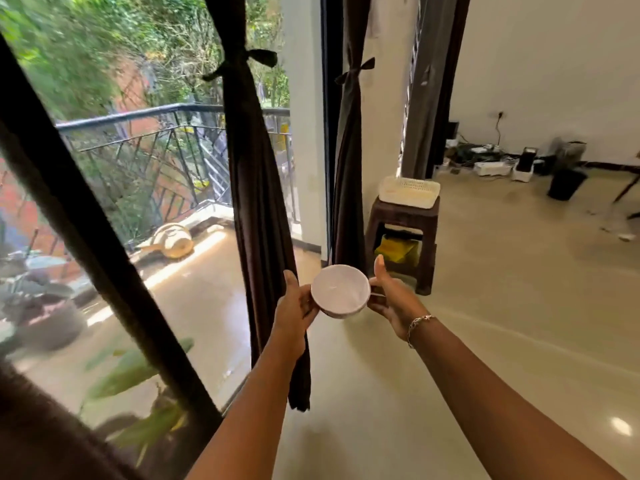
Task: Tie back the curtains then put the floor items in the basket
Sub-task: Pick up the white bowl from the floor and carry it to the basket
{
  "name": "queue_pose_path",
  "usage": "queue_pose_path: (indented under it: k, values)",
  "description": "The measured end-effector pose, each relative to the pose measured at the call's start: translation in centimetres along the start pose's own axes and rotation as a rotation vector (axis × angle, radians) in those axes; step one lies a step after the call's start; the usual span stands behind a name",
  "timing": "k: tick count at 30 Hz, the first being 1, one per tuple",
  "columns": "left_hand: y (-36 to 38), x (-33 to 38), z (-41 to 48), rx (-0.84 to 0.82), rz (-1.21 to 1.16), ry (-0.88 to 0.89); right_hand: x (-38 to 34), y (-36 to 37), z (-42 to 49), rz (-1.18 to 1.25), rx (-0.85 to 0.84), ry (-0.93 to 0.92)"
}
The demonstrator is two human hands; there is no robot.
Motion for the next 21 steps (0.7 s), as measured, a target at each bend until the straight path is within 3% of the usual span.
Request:
queue_pose_path:
  k: [12, 21]
  values:
    - [11.6, -0.2, 17.9, -0.008, 0.012, -0.095, -3.2, -7.5, 18.0, 0.048, 0.082, 0.027]
    - [24.2, 0.4, 33.8, -0.085, 0.033, -0.069, -8.0, -16.1, 35.3, 0.052, 0.078, 0.034]
Point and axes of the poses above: each hand's wrist, its own z-axis towards the middle knuckle, its own y-axis out of the palm, x = y × z, the point moved 5 cm from there along z, towards the middle knuckle, and after that the axes turned 3 degrees about -y, right-handed, at the moved point
